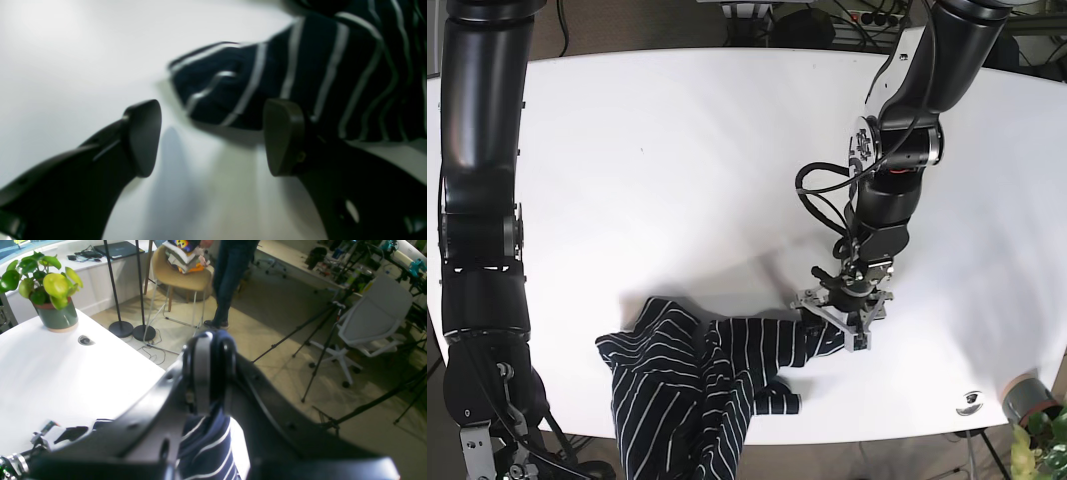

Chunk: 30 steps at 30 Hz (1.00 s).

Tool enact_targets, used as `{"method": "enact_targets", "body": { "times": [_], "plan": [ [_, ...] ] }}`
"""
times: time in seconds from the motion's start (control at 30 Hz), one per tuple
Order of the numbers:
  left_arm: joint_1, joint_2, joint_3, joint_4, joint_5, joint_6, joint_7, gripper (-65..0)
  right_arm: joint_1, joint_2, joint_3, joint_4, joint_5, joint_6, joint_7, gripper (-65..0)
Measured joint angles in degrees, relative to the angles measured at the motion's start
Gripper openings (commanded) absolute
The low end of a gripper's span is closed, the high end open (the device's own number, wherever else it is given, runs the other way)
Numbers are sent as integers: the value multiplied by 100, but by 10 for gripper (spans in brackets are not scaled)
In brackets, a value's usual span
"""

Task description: Fold the T-shirt properly

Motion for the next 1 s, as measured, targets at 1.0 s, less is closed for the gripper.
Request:
{"method": "enact_targets", "body": {
  "times": [1.0],
  "plan": [
    [1670,-155,-48,3744,-4,39,1255,-206,136,177,649,734,533,374,-717,-629]
  ]
}}
